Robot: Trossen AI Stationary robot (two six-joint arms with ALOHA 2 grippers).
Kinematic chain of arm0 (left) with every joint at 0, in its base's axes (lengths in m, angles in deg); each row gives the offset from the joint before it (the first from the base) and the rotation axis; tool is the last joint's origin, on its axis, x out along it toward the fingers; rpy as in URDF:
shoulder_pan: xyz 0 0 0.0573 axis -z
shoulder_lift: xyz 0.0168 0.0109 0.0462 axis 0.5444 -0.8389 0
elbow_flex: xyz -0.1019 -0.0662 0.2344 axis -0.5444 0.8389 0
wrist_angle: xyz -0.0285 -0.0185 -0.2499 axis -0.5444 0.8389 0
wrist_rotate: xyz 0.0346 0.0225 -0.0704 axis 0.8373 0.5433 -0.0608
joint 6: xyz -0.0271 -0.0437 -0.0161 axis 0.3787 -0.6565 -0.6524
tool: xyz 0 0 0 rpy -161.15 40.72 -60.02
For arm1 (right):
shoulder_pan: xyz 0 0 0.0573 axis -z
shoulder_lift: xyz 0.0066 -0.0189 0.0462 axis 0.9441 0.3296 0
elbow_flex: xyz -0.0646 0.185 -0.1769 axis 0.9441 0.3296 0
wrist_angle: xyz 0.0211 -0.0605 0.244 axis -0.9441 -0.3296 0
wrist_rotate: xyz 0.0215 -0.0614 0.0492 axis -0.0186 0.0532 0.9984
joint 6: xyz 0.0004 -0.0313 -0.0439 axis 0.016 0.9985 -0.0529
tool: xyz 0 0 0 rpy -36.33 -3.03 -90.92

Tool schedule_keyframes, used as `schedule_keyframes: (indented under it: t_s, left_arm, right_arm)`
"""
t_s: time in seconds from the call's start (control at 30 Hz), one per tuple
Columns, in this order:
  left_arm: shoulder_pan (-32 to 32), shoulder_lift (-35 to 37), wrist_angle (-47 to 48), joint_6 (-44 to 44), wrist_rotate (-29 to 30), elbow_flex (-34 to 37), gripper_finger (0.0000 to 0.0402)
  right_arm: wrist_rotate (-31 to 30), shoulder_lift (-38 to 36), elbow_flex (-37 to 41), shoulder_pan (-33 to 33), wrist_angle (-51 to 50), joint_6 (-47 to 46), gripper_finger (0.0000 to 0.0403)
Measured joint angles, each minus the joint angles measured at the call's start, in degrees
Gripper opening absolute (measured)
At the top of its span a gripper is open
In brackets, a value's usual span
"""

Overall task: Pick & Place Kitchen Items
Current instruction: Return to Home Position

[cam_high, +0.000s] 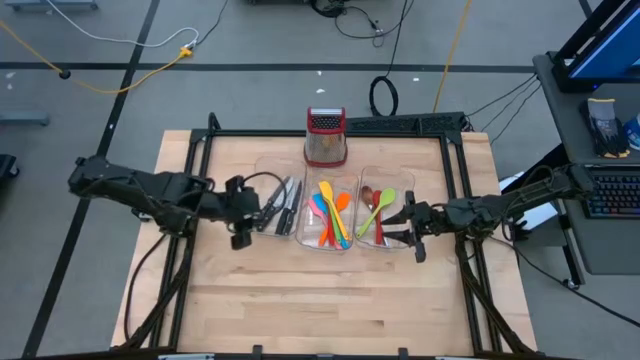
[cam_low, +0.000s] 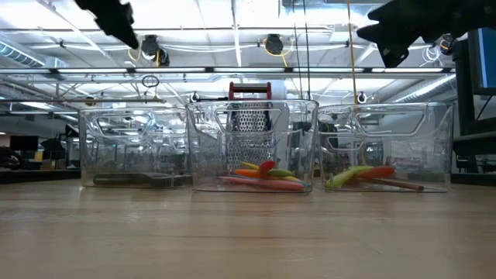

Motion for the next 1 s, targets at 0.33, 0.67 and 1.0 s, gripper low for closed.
schedule_keyframes:
  t_s: [0.33, 0.67, 1.0]
  left_arm:
    - [5.2, 1.1, 0.3, -7.8, -0.8, 0.0, 0.0129]
    - [5.3, 1.1, -0.2, -5.6, -0.9, 0.0, 0.0129]
    - [9.5, 8.7, -25.5, -1.2, -13.4, 15.9, 0.0129]
  right_arm:
    - [-0.1, 0.0, 0.0, 0.0, -2.7, -0.2, 0.0134]
    - [-0.2, 0.0, 0.0, 0.0, -1.8, 0.0, 0.0134]
    - [0.0, 0.0, 0.0, 0.0, -2.5, 0.7, 0.0134]
